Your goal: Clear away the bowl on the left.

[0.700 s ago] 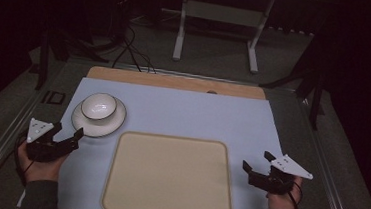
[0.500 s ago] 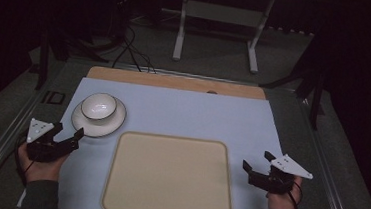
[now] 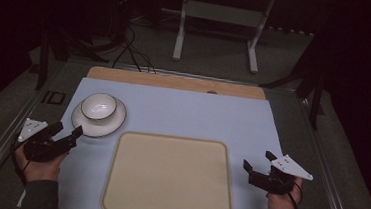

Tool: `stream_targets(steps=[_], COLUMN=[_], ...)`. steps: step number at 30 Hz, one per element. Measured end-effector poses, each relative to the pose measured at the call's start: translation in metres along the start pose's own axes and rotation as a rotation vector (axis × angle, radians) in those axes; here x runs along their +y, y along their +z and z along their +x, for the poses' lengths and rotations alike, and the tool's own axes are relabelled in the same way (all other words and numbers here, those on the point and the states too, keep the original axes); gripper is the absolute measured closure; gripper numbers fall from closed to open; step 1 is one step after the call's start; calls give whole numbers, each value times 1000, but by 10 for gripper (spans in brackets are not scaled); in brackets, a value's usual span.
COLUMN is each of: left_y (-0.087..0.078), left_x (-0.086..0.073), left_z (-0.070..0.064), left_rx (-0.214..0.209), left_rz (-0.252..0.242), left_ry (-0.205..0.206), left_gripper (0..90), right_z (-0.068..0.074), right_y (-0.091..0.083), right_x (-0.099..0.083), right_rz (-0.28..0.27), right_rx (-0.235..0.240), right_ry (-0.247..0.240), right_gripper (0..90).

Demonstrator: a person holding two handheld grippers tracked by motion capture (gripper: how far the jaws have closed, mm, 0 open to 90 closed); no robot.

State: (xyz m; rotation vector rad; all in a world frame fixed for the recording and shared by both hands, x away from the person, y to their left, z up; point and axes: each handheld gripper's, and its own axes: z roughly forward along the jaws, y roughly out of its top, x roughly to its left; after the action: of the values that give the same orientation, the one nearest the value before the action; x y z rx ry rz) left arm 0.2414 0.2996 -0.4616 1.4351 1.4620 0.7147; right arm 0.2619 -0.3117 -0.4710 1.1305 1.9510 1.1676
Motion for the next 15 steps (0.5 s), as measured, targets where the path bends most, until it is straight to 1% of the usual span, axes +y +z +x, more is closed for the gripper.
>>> stream_targets(steps=[2,6,15], left_y=[0,-2,1], left_x=[2,10,21], left_z=[-1,-5,-4], left_rx=[0,6,18], left_rz=[-5,-21,-28], left_ry=[0,20,35], left_gripper=[288,287,288], right_z=[0,0,-1], right_y=[0,0,-1], right_x=[0,0,-1], right_rz=[-2,-5,-7], right_rx=[0,0,-9], right_ry=[-1,-2,10], right_gripper=[138,138,138])
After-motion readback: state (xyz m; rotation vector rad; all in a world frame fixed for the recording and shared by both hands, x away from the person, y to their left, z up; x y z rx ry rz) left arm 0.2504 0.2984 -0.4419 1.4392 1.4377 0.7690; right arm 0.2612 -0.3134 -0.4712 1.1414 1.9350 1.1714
